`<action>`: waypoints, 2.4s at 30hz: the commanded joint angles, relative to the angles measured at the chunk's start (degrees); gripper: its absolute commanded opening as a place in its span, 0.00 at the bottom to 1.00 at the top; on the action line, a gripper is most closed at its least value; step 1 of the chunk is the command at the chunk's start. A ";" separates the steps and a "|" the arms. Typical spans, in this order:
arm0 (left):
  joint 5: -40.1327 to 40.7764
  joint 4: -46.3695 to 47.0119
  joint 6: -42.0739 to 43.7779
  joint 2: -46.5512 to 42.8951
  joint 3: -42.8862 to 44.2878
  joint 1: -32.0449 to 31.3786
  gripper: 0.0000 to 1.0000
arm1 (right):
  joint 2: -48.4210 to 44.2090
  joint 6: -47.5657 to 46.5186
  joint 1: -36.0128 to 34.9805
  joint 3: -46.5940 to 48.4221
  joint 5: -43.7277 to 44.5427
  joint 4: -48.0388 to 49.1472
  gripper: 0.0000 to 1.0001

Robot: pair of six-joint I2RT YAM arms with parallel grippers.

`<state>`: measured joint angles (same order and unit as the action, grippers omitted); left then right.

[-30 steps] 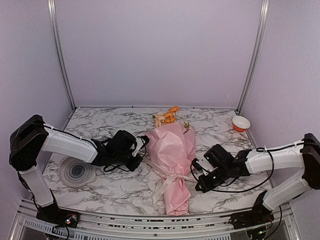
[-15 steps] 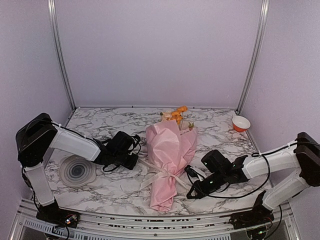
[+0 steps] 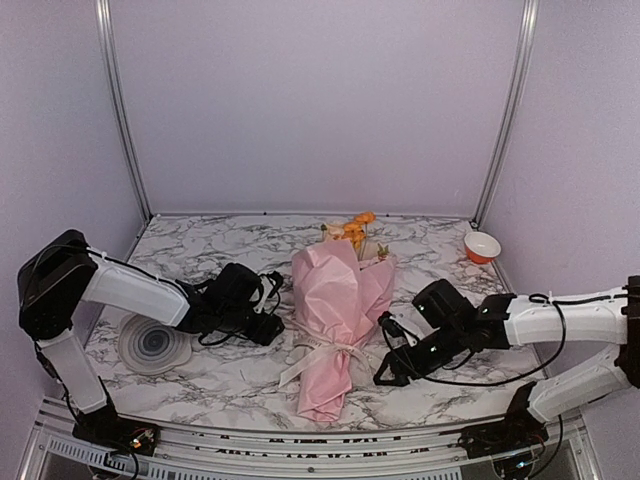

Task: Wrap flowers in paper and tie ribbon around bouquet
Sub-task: Tie the half-tied ribbon around the folded bouquet, then adjust the tied bouquet at the center of the board, then reset both arms

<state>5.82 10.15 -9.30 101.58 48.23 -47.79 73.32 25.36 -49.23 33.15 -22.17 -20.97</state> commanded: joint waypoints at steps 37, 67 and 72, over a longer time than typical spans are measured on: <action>-1.00 1.43 3.90 1.33 8.63 -10.96 0.54 | 25.13 -10.43 20.88 27.46 15.08 7.12 0.50; 33.10 -5.86 -7.68 -45.40 -22.02 26.71 0.99 | -16.79 -14.94 39.74 -13.82 41.92 50.97 1.00; 35.27 1.93 -7.22 -47.17 -27.08 27.74 0.99 | -14.25 -15.25 39.83 -17.10 45.20 58.14 1.00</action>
<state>37.71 4.60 -17.23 55.55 22.72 -20.62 57.58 11.60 -9.74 17.67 19.46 28.84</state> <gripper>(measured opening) 0.992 0.994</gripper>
